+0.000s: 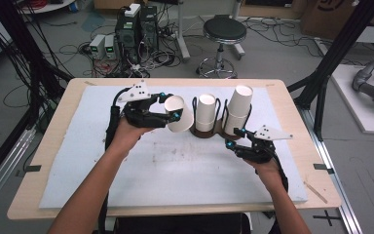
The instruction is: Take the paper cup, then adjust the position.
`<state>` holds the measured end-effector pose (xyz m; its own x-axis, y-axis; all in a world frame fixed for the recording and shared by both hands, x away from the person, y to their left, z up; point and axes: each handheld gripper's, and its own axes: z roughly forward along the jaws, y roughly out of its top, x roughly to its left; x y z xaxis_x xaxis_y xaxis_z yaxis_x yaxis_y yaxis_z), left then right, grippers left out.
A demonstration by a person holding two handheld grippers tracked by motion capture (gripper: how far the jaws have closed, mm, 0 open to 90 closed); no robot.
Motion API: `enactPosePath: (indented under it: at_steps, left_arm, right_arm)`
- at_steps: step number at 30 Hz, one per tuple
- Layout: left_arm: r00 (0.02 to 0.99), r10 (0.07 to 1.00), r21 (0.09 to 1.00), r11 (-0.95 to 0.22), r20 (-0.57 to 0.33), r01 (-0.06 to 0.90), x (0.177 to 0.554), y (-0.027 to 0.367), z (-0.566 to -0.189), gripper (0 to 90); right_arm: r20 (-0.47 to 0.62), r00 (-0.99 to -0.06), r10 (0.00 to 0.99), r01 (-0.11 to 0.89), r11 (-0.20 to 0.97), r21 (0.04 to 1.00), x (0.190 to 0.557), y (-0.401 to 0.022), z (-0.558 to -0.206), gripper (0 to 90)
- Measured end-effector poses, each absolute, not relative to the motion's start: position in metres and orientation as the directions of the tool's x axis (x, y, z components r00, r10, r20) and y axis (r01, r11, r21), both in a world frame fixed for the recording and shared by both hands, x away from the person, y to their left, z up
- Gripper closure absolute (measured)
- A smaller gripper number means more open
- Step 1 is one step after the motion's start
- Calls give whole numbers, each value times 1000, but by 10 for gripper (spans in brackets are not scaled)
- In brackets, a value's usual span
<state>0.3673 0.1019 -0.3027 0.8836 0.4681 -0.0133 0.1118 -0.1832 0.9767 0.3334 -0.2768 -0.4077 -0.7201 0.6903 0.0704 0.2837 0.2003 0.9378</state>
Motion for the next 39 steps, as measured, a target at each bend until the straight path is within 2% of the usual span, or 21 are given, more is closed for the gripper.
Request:
enactPosePath:
  at_steps: [4, 9, 18, 22, 28, 39]
  left_arm:
    - [882, 472, 976, -187, -13, 115, 364, 103, -305, 359]
    - [883, 469, 975, -193, -10, 113, 363, 107, -307, 359]
    - [876, 483, 972, -201, -11, 123, 358, 114, -316, 359]
    - [873, 487, 977, -174, -27, 127, 357, 120, -314, 359]
    - [875, 484, 977, -178, -17, 117, 354, 121, -312, 359]
    - [887, 462, 970, -209, -14, 125, 349, 114, -322, 361]
  right_arm:
    - [82, -724, 685, 285, 188, 940, 332, -277, -406, 383]
    - [43, -724, 689, 264, 219, 939, 333, -274, -405, 335]
    - [25, -740, 673, 257, 248, 934, 332, -270, -408, 284]
    - [28, -721, 692, 256, 229, 939, 332, -271, -408, 227]
    - [11, -746, 666, 233, 245, 941, 329, -268, -407, 218]
    - [47, -793, 608, 224, 219, 950, 328, -266, -406, 210]
